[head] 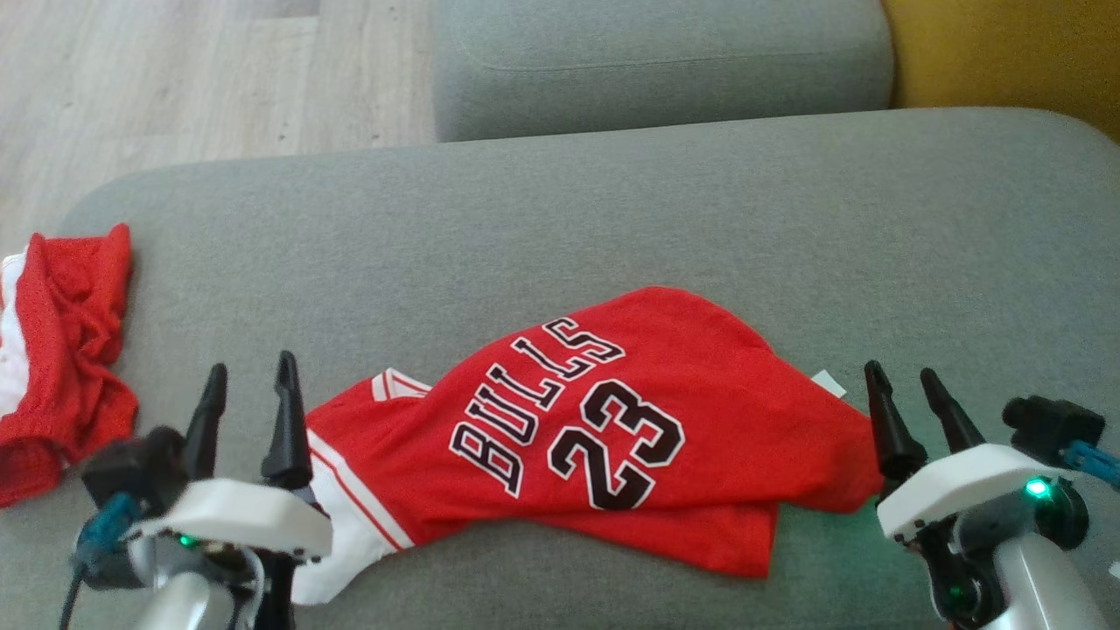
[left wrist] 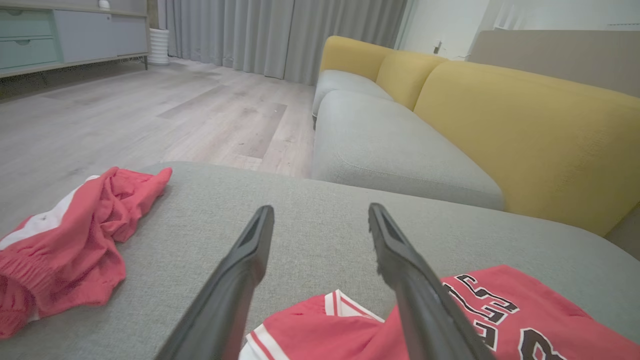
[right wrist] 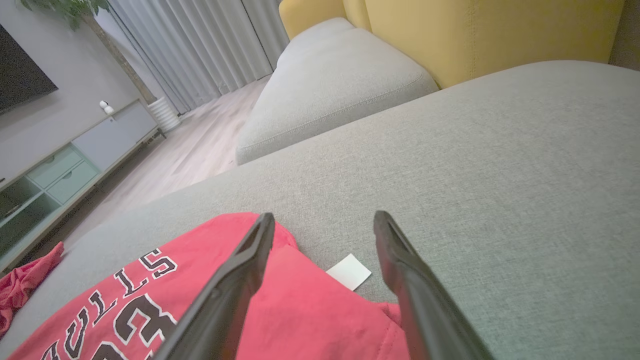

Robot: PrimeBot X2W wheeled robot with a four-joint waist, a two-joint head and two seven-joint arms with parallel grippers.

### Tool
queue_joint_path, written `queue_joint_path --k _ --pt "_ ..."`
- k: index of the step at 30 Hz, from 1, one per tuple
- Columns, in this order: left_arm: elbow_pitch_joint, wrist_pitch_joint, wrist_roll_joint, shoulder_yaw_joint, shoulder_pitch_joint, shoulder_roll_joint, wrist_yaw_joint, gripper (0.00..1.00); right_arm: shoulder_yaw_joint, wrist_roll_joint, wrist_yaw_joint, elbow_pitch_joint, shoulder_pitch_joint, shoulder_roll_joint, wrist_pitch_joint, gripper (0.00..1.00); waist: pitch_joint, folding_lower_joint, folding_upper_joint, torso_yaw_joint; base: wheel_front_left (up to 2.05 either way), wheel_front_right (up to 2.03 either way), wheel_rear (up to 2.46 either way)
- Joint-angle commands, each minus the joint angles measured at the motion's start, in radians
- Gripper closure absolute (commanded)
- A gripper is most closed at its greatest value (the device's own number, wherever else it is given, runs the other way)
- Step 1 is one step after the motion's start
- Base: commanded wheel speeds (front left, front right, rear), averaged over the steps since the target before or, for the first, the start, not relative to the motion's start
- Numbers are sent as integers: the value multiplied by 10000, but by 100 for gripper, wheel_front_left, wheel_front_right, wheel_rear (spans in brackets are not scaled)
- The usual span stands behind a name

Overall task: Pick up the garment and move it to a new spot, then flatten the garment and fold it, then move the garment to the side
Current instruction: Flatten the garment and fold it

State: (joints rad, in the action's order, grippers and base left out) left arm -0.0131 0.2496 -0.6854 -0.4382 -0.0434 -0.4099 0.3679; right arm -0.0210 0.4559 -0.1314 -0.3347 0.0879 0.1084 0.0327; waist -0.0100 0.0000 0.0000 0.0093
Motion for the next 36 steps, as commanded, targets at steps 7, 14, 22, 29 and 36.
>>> queue_joint_path --k 7,14,22,29,36 --pt "699 120 1567 1396 142 1033 -878 0 -1149 248 7 77 1152 886 1351 0 77 0 0 639 0 0 0" --pt "257 121 2302 1721 24 1885 -1814 0 -1784 1284 7 -1221 3115 1623 2943 0 537 0 0 1605 0 0 0" --pt "-177 121 2928 2152 -254 2610 -2528 0 -2170 1863 7 -4105 4775 1958 4304 0 1095 0 0 2520 0 0 0" --pt "-436 121 3316 2575 -335 2995 -2966 0 -2650 2157 7 -5883 5207 1734 5764 55 1243 0 0 2832 0 0 0" --pt "-533 122 3609 2726 -422 3287 -3330 0 -3308 2452 7 -5243 5604 2156 4531 100 1440 0 0 3099 0 0 0"
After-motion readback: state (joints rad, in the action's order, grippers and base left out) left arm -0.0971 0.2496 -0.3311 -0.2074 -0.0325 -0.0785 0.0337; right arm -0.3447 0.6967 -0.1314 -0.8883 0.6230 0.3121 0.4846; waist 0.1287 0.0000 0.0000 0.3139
